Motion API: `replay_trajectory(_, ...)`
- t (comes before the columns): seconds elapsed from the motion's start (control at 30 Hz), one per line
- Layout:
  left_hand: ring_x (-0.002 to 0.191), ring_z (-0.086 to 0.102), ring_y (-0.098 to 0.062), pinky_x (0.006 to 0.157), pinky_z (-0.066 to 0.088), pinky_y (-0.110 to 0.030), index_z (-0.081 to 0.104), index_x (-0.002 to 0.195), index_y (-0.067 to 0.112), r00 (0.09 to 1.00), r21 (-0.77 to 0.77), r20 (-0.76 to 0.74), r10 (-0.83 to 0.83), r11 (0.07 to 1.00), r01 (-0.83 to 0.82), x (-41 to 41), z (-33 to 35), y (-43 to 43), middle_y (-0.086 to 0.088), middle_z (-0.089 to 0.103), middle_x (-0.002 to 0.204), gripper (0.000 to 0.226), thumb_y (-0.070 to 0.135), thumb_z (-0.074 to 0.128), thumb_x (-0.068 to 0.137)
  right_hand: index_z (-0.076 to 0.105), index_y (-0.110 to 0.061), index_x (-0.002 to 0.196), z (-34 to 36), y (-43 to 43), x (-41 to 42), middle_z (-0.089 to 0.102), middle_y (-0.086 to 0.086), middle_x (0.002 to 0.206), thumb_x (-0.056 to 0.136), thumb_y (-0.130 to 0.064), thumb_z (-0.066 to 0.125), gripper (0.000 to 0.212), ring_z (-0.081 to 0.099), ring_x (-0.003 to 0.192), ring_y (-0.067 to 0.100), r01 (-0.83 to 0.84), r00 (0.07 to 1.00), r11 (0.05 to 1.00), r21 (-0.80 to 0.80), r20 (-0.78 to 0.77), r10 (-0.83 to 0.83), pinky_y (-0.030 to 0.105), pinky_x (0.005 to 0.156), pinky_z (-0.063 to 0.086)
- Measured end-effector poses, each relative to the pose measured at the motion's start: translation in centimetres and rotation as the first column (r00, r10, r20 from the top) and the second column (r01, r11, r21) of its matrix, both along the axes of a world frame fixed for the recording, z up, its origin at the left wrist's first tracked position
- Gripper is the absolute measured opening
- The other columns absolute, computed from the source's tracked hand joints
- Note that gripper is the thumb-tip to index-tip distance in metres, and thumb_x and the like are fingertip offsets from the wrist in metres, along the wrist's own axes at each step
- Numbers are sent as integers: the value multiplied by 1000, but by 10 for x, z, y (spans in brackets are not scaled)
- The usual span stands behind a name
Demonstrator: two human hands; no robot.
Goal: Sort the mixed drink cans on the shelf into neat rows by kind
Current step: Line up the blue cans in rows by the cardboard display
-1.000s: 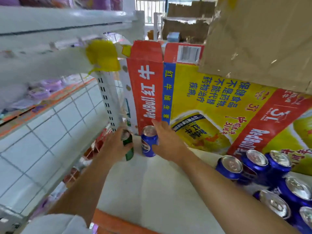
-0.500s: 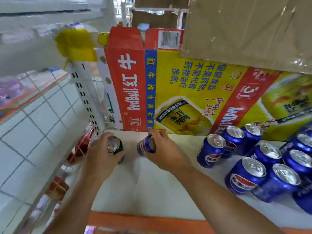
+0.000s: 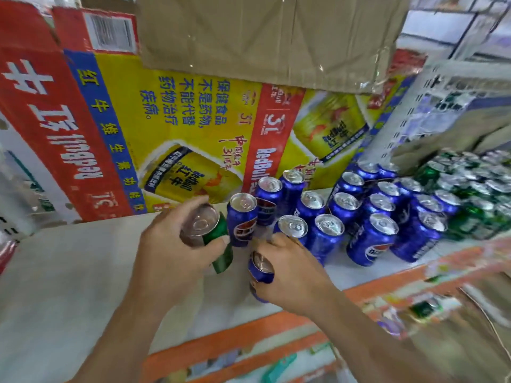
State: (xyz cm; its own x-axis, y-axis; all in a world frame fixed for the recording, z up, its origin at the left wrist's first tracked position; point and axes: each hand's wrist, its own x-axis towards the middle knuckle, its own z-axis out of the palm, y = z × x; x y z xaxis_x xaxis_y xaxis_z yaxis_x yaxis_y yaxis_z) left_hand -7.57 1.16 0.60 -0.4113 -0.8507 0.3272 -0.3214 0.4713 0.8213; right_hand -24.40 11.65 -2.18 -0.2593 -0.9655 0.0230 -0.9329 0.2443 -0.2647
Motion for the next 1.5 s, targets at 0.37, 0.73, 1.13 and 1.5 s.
replay_trajectory(0.37,97,61,2,75,51,-21,58,113,49,991,-91,-103,-87,993,78,-78,46,51,24,65,108,65,59,69,50,50,-24,127,-6,48,-58,55,-5,125,69,-48,69,66,53,113,22,39,979,888,-458,197,58,38,90,52)
replay_trajectory(0.73,102,61,3,87,50,-21,46,122,47,941,64,-122,-315,944,324,-322,46,131,17,65,112,78,48,82,52,31,-32,147,68,127,-284,59,-20,123,68,-26,77,91,58,107,-6,142,796,873,-466,578,179,17,86,48)
replay_trajectory(1.13,141,28,-17,111,27,-35,32,146,35,860,-54,488,-148,979,199,-429,13,118,4,33,151,57,52,48,95,47,-34,113,69,114,-444,59,-2,113,65,-24,85,62,57,97,17,376,853,755,-537,519,-55,28,77,43)
replay_trajectory(1.5,148,-5,-23,116,4,-59,8,146,54,593,-126,805,26,984,127,-410,-30,102,4,1,162,66,65,41,90,52,-9,121,34,76,-488,65,17,105,73,-34,78,59,51,108,36,306,949,952,2,-83,-305,34,75,38)
